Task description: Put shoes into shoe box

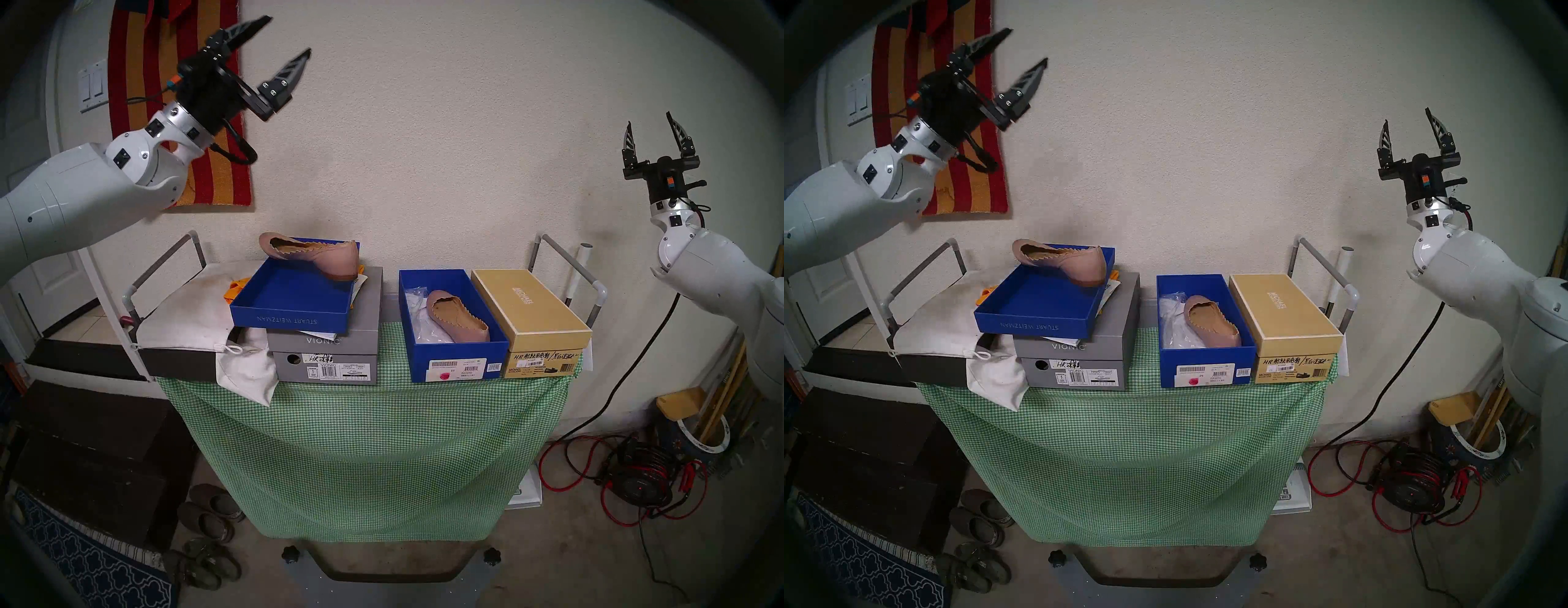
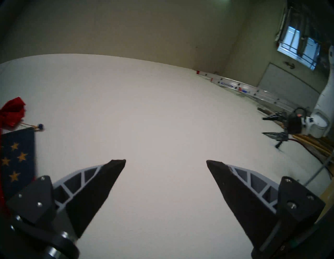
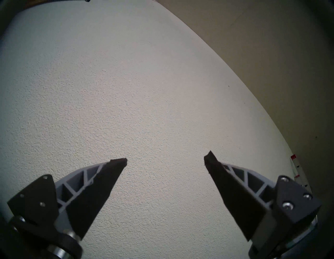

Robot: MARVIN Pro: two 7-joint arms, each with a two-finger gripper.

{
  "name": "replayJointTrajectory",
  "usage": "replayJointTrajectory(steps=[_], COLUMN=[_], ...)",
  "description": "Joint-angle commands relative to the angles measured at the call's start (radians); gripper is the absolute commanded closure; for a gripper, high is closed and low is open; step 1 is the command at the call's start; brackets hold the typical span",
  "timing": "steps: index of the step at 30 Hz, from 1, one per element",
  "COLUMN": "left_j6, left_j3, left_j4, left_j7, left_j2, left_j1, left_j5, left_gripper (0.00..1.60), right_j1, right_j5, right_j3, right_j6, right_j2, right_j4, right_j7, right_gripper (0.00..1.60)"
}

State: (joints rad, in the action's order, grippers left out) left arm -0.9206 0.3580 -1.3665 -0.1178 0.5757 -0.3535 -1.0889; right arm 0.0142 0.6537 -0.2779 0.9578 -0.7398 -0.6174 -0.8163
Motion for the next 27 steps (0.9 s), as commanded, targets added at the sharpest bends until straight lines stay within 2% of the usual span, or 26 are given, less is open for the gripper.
replayJointTrajectory(steps=[1, 9, 16, 23, 27], left_j6=[0.022, 0.057, 0.092, 0.122, 0.133], left_j3=[0.041, 0.061, 0.07, 0.114, 0.155], left_j4=[-0.043, -0.037, 0.028, 0.046, 0.019], left_j7=[-0.073, -0.154, -0.204, -0.275, -0.329], left_j2=[0.037, 0.007, -0.065, -0.125, -0.144], left_j1=[0.006, -0.046, -0.088, -0.08, -0.067], left_j5=[0.06, 0.116, 0.147, 0.187, 0.211], left_gripper=[0.0, 0.0, 0.0, 0.0, 0.0], right_j1=[0.003, 0.0, 0.001, 0.001, 0.001], right_j5=[-0.021, -0.064, -0.099, -0.134, -0.156], right_j3=[0.011, 0.025, 0.039, 0.053, 0.063], right_j6=[0.002, 0.002, 0.002, 0.002, 0.002], right_j2=[0.03, 0.063, 0.097, 0.135, 0.16], right_j4=[-0.045, -0.113, -0.175, -0.24, -0.282], right_j7=[-0.048, -0.099, -0.099, -0.101, -0.102], right_gripper=[0.0, 0.0, 0.0, 0.0, 0.0])
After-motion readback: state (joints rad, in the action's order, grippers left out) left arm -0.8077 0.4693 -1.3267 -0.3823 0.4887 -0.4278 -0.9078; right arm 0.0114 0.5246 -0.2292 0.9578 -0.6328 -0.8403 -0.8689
